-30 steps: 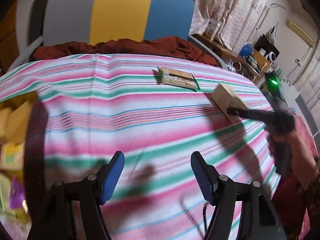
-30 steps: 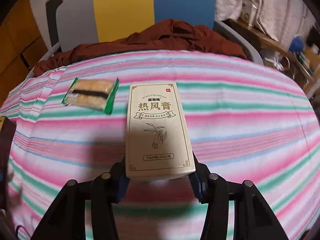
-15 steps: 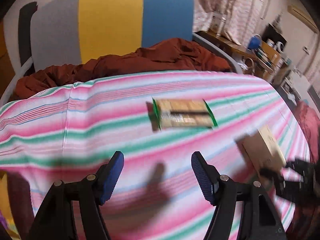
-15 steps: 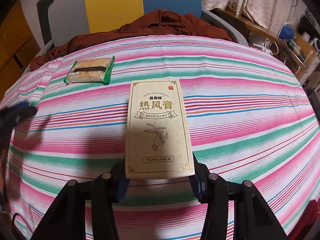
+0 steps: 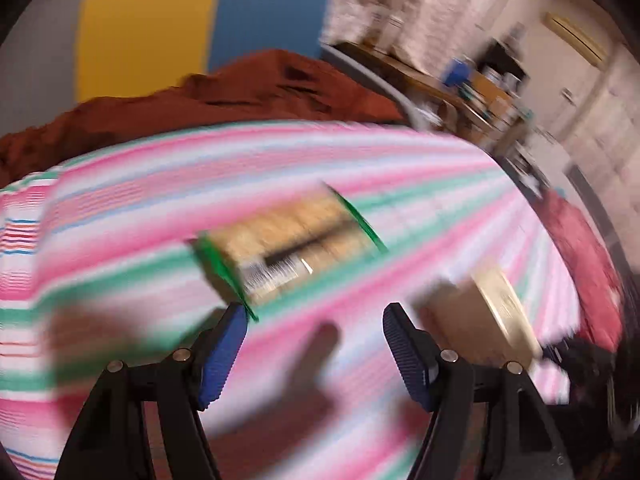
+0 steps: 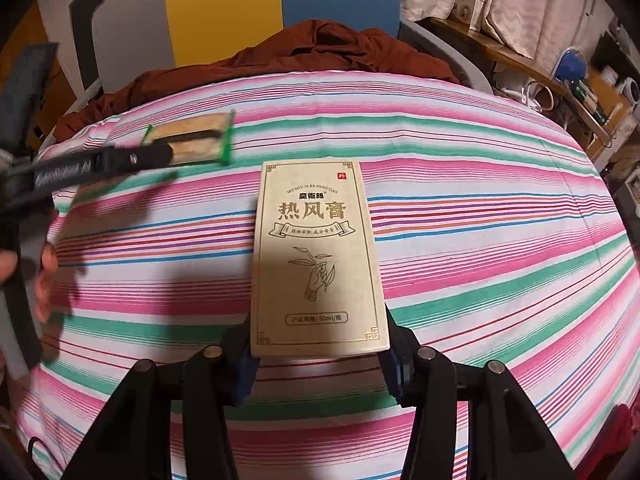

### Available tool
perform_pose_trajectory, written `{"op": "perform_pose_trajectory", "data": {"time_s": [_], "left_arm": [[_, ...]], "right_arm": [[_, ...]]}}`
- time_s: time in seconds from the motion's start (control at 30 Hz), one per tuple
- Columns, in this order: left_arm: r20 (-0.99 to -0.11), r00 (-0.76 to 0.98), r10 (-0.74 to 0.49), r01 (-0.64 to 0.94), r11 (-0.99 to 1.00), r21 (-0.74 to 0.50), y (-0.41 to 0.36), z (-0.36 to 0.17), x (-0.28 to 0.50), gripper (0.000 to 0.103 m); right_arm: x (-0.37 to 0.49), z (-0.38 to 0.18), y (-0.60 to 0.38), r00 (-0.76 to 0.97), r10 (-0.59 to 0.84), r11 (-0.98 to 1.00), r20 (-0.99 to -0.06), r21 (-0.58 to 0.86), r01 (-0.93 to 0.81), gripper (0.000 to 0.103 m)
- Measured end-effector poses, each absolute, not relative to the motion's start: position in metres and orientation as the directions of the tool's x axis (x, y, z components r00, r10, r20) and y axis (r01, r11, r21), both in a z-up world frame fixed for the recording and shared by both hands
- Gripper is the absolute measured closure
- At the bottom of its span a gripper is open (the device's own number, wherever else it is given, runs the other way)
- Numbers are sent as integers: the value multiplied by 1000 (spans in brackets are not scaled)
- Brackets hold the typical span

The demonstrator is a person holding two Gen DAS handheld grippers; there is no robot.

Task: Organize objects
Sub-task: 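Grasp the green-ended cracker packet with left while right holds the cream box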

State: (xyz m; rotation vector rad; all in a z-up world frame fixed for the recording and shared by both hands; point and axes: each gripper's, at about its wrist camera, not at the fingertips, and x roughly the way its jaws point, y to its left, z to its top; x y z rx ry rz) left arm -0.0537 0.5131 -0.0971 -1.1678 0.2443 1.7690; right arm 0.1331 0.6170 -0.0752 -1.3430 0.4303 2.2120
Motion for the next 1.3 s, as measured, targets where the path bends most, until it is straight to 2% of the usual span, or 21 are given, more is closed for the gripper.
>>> {"op": "perform_pose_trajectory", "data": {"time_s": [0.07, 0.17, 0.3, 0.4, 0.5, 0.63, 0.77, 0.9, 0.97, 1.1, 1.27, 1.3], "left_arm": [[-807, -63, 588, -846, -460, -269, 512, -94, -31, 32], [-790, -190, 583, -864, -482, -147, 507, -80, -19, 32], [-770, -341, 539, -848, -530, 4, 524, -68, -30, 26], [-786, -381, 486, -852, -515, 95, 546, -72, -45, 20], [-802, -403, 442, -862, -478, 169, 563, -81, -56, 20], [-839, -353, 413, -880, -450, 148, 571, -98, -68, 20], [-828, -345, 441, -884, -449, 129, 572, -102, -64, 20], [-822, -321, 471, -875, -479, 68, 573, -96, -67, 30], [-818, -325, 475, -875, -479, 69, 576, -96, -64, 31], [-839, -310, 446, -878, -474, 73, 588, -105, -62, 40], [-822, -305, 481, -850, -526, 8, 585, -107, -64, 41], [-815, -316, 487, -849, -528, 14, 584, -108, -63, 44]], "right_arm": [[134, -75, 619, -374, 259, -813, -890, 9, -583, 52], [138, -73, 623, -369, 251, -795, -895, 27, -606, 52], [140, -72, 625, -366, 251, -784, -896, 33, -620, 52], [140, -72, 622, -362, 256, -787, -897, 24, -616, 52], [140, -71, 623, -366, 248, -785, -897, 35, -619, 52], [140, -71, 626, -372, 239, -780, -897, 51, -623, 51], [139, -71, 629, -371, 239, -780, -897, 50, -623, 51], [138, -72, 632, -373, 236, -780, -897, 53, -623, 51], [138, -72, 632, -372, 236, -779, -898, 54, -624, 51], [138, -72, 633, -376, 235, -775, -896, 60, -629, 51], [141, -72, 639, -384, 232, -762, -894, 79, -643, 52], [141, -72, 640, -384, 232, -760, -894, 79, -645, 52]]}}
